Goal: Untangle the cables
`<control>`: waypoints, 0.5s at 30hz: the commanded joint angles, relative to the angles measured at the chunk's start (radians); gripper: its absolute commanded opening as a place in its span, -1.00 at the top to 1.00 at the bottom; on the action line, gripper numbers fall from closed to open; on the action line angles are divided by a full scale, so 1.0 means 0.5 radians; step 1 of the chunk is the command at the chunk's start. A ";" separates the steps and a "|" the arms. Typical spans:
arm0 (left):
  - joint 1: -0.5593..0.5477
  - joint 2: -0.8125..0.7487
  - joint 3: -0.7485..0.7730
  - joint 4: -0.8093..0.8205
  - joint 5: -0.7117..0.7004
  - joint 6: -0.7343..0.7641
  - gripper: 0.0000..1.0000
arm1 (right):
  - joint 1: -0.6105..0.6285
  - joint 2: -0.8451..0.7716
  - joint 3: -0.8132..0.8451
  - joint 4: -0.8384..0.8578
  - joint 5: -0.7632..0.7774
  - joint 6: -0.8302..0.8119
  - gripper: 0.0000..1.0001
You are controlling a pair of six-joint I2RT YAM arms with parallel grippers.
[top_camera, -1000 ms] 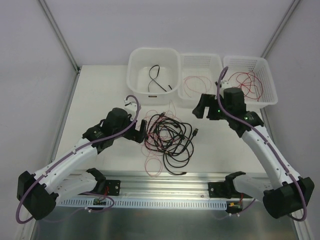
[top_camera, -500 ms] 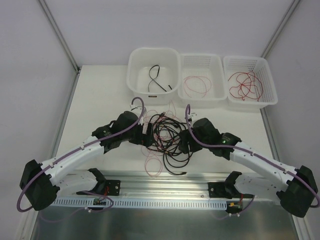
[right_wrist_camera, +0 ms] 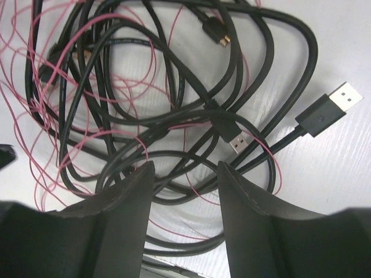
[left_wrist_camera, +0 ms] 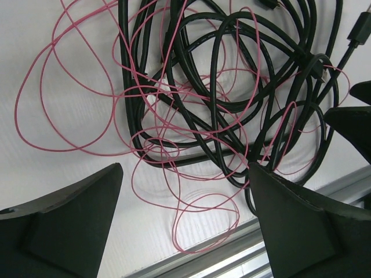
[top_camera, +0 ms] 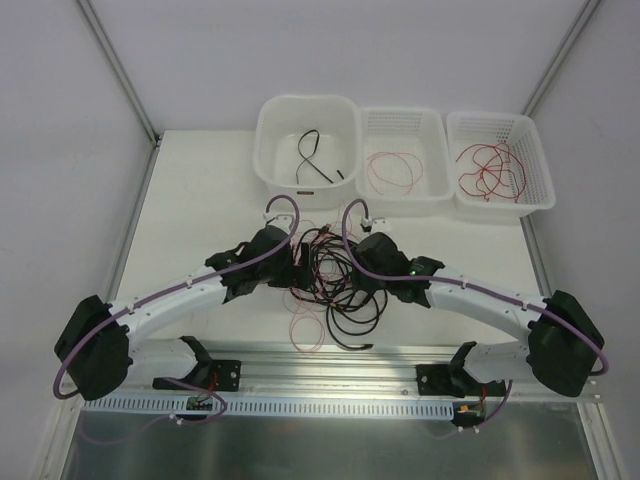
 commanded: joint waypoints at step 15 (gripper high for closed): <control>-0.036 0.369 -0.089 0.306 -0.174 -0.128 -0.63 | 0.015 0.494 0.297 0.080 0.278 0.595 0.10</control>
